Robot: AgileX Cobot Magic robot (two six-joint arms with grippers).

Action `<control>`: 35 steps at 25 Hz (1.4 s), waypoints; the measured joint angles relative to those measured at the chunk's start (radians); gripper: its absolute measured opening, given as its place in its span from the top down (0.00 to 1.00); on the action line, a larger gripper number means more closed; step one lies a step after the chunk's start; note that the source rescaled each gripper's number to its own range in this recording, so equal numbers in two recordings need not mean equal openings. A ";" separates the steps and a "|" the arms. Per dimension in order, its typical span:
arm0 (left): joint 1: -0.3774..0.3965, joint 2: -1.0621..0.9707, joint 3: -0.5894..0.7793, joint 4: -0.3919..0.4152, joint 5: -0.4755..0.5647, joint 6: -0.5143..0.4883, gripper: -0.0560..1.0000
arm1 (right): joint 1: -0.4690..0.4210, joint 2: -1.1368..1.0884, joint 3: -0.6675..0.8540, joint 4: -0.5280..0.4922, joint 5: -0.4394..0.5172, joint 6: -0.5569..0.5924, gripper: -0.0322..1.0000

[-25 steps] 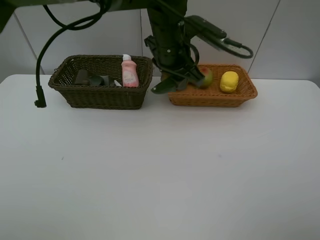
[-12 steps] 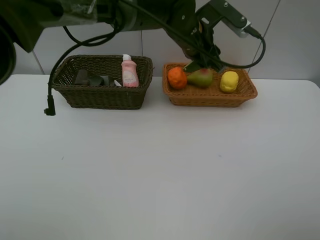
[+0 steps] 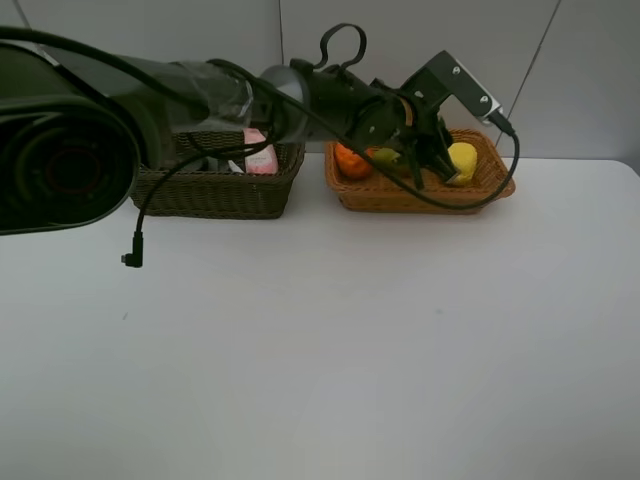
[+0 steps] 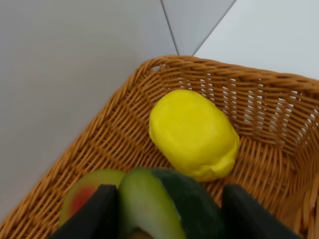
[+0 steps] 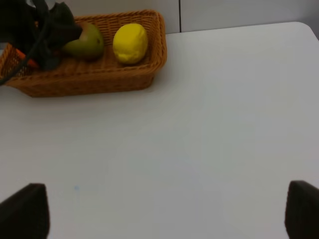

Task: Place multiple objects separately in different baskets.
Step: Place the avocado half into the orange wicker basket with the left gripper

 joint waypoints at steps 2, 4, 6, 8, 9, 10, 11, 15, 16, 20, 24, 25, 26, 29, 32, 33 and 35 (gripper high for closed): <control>0.003 0.016 0.000 0.000 -0.021 0.000 0.42 | 0.000 0.000 0.000 0.000 0.000 0.000 0.00; 0.004 0.028 0.000 0.000 -0.038 0.000 0.42 | 0.000 0.000 0.000 0.000 0.000 0.000 0.00; 0.005 0.035 0.000 0.000 -0.044 0.000 0.42 | 0.000 0.000 0.000 0.000 0.000 0.000 0.00; 0.006 0.042 0.000 0.000 -0.044 0.000 0.42 | 0.000 0.000 0.000 0.000 0.000 0.000 0.00; 0.006 0.044 0.000 0.000 -0.044 0.000 0.42 | 0.000 0.000 0.000 0.000 0.000 0.000 0.00; 0.009 0.045 0.000 0.000 -0.044 0.000 0.42 | 0.000 0.000 0.000 0.000 0.000 0.000 0.00; 0.010 0.046 0.000 0.000 -0.044 0.000 0.42 | 0.000 0.000 0.000 0.000 0.000 0.000 0.00; 0.011 0.046 0.000 0.000 -0.049 0.000 0.42 | 0.000 0.000 0.000 0.000 0.000 0.000 0.00; 0.012 0.046 0.000 0.000 -0.051 0.000 0.42 | 0.000 0.000 0.000 0.000 0.000 0.000 0.00; 0.012 0.046 0.000 0.000 -0.051 0.000 0.42 | 0.000 0.000 0.000 0.001 0.000 0.000 0.00; 0.015 0.046 0.000 0.000 -0.051 -0.014 0.37 | 0.000 0.000 0.000 0.001 0.000 0.000 0.00; 0.015 0.046 0.000 0.000 -0.051 -0.021 0.29 | 0.000 0.000 0.000 0.001 0.000 0.000 0.00; 0.016 0.046 0.000 0.000 -0.051 -0.028 0.16 | 0.000 0.000 0.000 0.001 0.000 0.000 0.00; 0.025 0.046 0.000 0.000 -0.052 -0.030 0.03 | 0.000 0.000 0.000 0.001 0.000 0.000 0.00; 0.032 0.046 0.000 0.000 -0.052 -0.032 0.01 | 0.000 0.000 0.000 0.001 0.000 0.000 0.00; 0.033 0.046 0.000 0.000 -0.052 -0.033 0.01 | 0.000 0.000 0.000 0.001 0.000 0.000 0.00; 0.035 0.046 0.000 0.000 -0.052 -0.033 0.00 | 0.000 0.000 0.000 0.001 0.000 0.000 0.00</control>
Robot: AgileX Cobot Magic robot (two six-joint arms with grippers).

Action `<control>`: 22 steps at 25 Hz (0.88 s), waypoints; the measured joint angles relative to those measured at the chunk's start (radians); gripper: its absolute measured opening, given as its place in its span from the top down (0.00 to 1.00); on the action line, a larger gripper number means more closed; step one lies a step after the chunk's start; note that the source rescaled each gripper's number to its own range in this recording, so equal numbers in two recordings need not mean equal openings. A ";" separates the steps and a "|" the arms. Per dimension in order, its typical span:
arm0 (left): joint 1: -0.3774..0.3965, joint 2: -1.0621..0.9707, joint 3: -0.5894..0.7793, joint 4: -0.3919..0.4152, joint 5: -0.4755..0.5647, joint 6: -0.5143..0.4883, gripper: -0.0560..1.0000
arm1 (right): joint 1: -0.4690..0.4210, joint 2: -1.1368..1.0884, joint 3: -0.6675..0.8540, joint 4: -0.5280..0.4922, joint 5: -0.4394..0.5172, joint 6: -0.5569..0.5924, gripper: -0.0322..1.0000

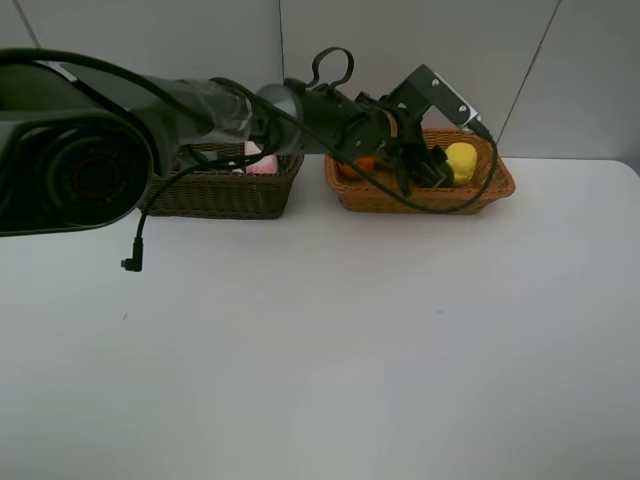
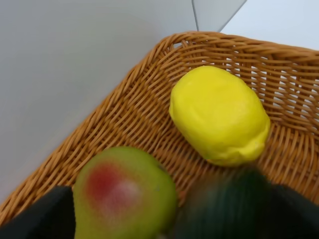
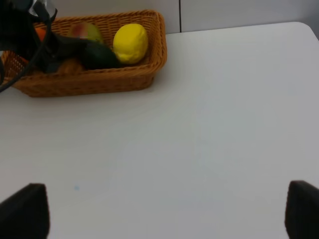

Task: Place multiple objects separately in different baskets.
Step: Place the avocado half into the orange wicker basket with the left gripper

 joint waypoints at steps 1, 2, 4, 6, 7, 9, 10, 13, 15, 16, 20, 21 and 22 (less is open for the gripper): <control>0.000 0.000 0.000 0.000 0.000 -0.001 0.00 | 0.000 0.000 0.000 0.000 0.000 0.000 0.00; 0.000 0.000 0.000 0.000 0.000 -0.001 0.00 | 0.000 0.000 0.000 0.000 0.000 0.000 0.00; 0.000 0.000 0.000 0.000 0.000 -0.001 0.00 | 0.000 0.000 0.000 0.000 0.000 0.000 0.00; 0.000 -0.001 0.000 0.000 0.000 -0.001 0.00 | 0.000 0.000 0.000 0.000 0.000 0.000 0.00; 0.000 -0.002 0.000 0.000 0.000 -0.001 0.00 | 0.000 0.000 0.000 0.000 0.000 0.000 0.00; 0.000 -0.004 0.000 0.000 0.001 -0.001 0.00 | 0.000 0.000 0.000 0.000 0.000 0.000 0.00; 0.000 -0.006 0.000 0.000 0.007 -0.001 0.00 | 0.000 0.000 0.000 0.000 0.000 0.000 0.00; 0.000 -0.023 0.000 0.000 0.047 -0.001 0.00 | 0.000 0.000 0.000 0.000 0.000 0.000 0.00; 0.000 -0.039 0.000 0.001 0.088 -0.001 0.00 | 0.000 0.000 0.000 0.000 0.000 0.000 0.00; 0.000 -0.047 0.000 0.004 0.109 -0.001 0.00 | 0.000 0.000 0.000 0.000 0.000 0.000 0.00; 0.000 -0.102 0.000 0.007 0.235 -0.001 0.00 | 0.000 0.000 0.000 0.000 0.000 0.000 0.00; 0.000 -0.117 0.000 0.007 0.273 -0.001 0.00 | 0.000 0.000 0.000 0.000 0.000 0.000 0.00; 0.000 -0.138 0.004 0.007 0.304 -0.001 0.00 | 0.000 0.000 0.000 -0.001 0.000 0.000 0.00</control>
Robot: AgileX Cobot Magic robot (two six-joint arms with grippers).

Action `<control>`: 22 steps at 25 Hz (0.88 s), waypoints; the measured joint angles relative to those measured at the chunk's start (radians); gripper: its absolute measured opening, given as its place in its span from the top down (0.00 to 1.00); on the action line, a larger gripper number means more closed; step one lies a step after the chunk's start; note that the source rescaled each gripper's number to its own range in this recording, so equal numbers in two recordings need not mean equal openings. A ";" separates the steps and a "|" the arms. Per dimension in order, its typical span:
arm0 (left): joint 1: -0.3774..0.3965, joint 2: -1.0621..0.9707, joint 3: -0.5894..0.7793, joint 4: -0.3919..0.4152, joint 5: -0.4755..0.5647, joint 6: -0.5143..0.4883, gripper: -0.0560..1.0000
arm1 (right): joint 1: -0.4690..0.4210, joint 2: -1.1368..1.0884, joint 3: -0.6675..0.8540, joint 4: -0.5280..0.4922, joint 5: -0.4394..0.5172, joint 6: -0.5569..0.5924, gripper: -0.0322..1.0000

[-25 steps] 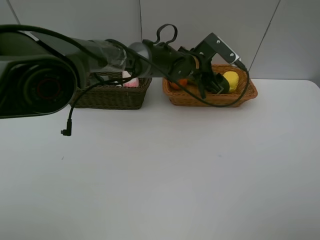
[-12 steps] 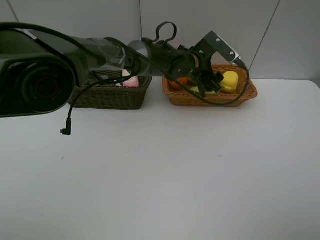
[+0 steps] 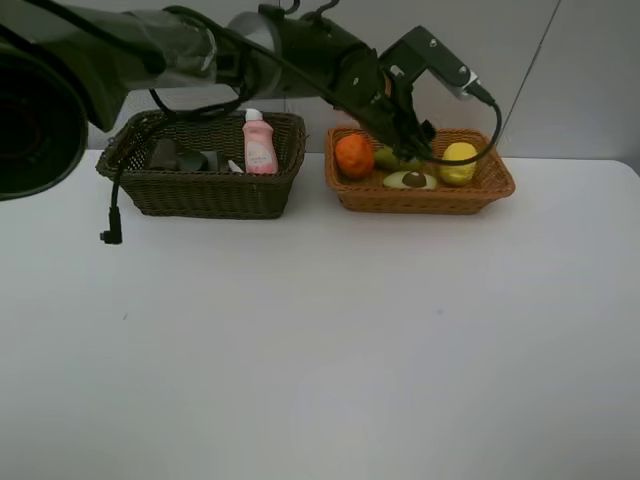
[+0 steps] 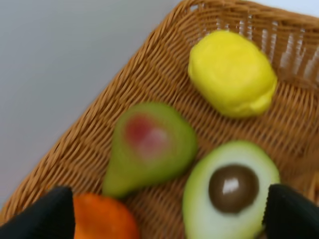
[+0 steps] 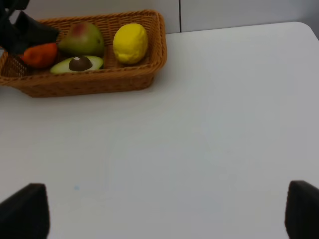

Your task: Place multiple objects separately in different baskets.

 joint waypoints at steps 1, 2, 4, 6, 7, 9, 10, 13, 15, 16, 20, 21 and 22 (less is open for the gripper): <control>0.000 -0.025 0.010 0.001 0.037 0.000 0.00 | 0.000 0.000 0.000 0.000 0.000 0.000 0.00; 0.000 -0.047 0.024 0.004 0.062 0.000 0.00 | 0.000 0.000 0.000 0.000 0.000 0.000 0.00; 0.000 -0.108 0.074 0.004 0.106 0.000 0.00 | 0.000 0.000 0.000 0.000 0.000 0.000 0.00; 0.000 -0.177 0.152 0.005 0.119 0.000 0.00 | 0.000 0.000 0.000 0.000 0.000 0.000 0.00; 0.000 -0.221 0.200 0.005 0.122 0.000 0.00 | 0.000 0.000 0.000 0.000 0.000 0.000 0.00; 0.000 -0.313 0.300 0.005 0.122 0.000 0.00 | 0.000 0.000 0.000 0.000 0.000 0.000 0.00; 0.000 -0.354 0.349 0.005 0.121 -0.001 0.00 | 0.000 0.000 0.000 0.000 0.000 0.000 0.00; 0.005 -0.503 0.525 0.005 0.115 -0.002 0.00 | 0.000 0.000 0.000 0.000 0.000 0.000 0.00; 0.013 -0.613 0.650 0.005 0.114 -0.018 0.00 | 0.000 0.000 0.000 0.000 0.000 0.000 0.00; 0.014 -0.670 0.711 0.005 0.114 -0.034 0.00 | 0.000 0.000 0.000 0.000 0.000 0.000 0.00; 0.016 -0.895 0.919 0.008 0.152 -0.092 0.00 | 0.000 0.000 0.000 0.000 0.000 0.000 0.00; 0.016 -0.945 0.956 0.008 0.169 -0.105 0.00 | 0.000 0.000 0.000 0.000 0.000 0.000 0.00; 0.016 -1.004 0.996 0.008 0.199 -0.113 0.00 | 0.000 0.000 0.000 0.000 0.000 0.000 0.00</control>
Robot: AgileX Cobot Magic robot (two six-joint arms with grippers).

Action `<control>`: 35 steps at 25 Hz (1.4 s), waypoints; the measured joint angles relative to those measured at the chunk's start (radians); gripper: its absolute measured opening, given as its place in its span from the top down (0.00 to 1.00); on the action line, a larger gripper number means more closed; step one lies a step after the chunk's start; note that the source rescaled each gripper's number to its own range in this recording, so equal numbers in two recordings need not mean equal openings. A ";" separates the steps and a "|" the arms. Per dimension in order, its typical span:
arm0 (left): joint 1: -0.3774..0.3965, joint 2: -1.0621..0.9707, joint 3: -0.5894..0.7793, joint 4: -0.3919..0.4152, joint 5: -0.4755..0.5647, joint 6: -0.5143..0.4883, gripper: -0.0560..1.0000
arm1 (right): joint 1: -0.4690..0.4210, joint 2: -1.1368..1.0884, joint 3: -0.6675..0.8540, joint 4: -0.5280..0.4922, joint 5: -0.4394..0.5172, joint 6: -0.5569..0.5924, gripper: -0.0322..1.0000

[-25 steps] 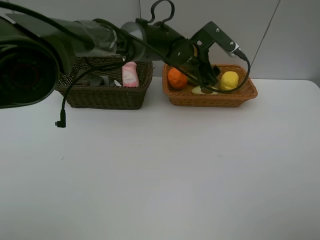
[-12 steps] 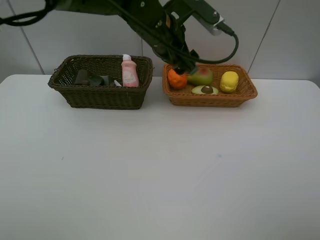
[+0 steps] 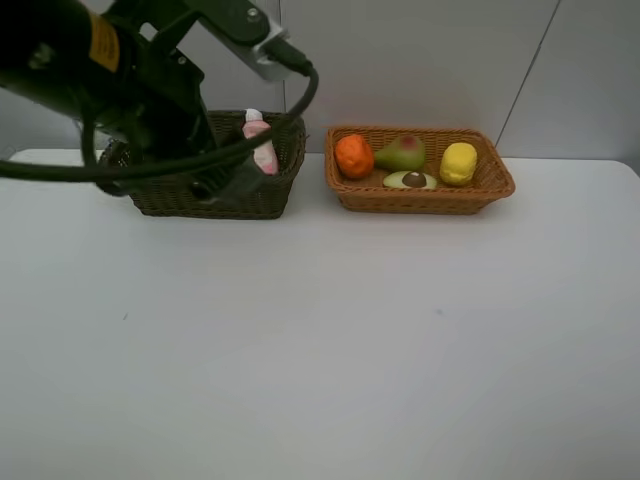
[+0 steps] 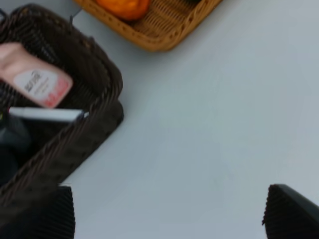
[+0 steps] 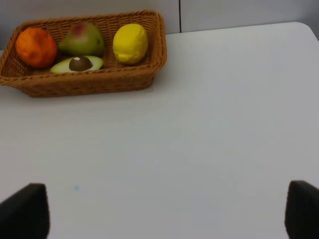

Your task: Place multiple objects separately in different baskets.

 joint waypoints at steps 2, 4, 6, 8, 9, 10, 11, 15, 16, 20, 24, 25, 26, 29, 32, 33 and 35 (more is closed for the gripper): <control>0.000 -0.103 0.060 0.000 0.069 -0.036 0.00 | 0.000 0.000 0.000 0.000 0.000 0.000 0.00; 0.000 -0.247 0.125 0.000 0.222 -0.070 0.00 | 0.000 0.000 0.000 0.001 0.000 0.000 0.00; 0.000 -0.314 0.155 -0.001 0.325 -0.074 0.00 | 0.000 0.000 0.000 0.001 0.000 0.000 0.00; 0.000 -0.387 0.181 -0.004 0.418 -0.074 0.00 | 0.000 0.000 0.000 0.001 0.000 0.000 0.00; 0.000 -0.420 0.195 -0.007 0.463 -0.074 0.00 | 0.000 0.000 0.000 0.001 0.000 0.000 0.00; 0.000 -0.447 0.210 -0.009 0.503 -0.074 0.00 | 0.000 0.000 0.000 0.001 0.000 0.000 0.00; 0.000 -0.484 0.224 -0.013 0.538 -0.072 0.00 | 0.000 0.000 0.000 0.001 0.000 0.000 0.00; 0.000 -0.609 0.293 -0.037 0.632 -0.062 0.00 | 0.000 0.000 0.000 0.001 0.000 0.000 0.00; 0.000 -0.637 0.313 -0.041 0.641 -0.059 0.00 | 0.000 0.000 0.000 0.001 0.000 0.000 0.00; 0.000 -0.751 0.376 -0.068 0.656 -0.058 0.00 | 0.000 0.000 0.000 0.001 0.000 0.000 0.00; 0.000 -0.843 0.433 -0.106 0.659 -0.055 0.00 | 0.000 0.000 0.000 0.001 0.000 0.000 0.00; 0.000 -0.863 0.447 -0.112 0.660 -0.052 0.00 | 0.000 0.000 0.000 0.001 0.000 0.000 0.00; 0.000 -0.885 0.465 -0.117 0.660 -0.048 0.00 | 0.000 0.000 0.000 0.001 0.000 0.000 0.00; 0.000 -0.932 0.500 -0.120 0.664 -0.038 0.00 | 0.000 0.000 0.000 0.001 0.000 0.000 0.00; 0.000 -0.961 0.500 -0.120 0.663 -0.036 0.00 | 0.000 0.000 0.000 0.001 0.000 0.000 0.00; 0.000 -0.966 0.500 -0.119 0.663 -0.036 0.00 | 0.000 0.000 0.000 0.001 0.000 0.000 0.00; 0.000 -0.966 0.500 -0.119 0.663 -0.036 0.00 | 0.000 0.000 0.000 0.001 0.000 0.000 0.00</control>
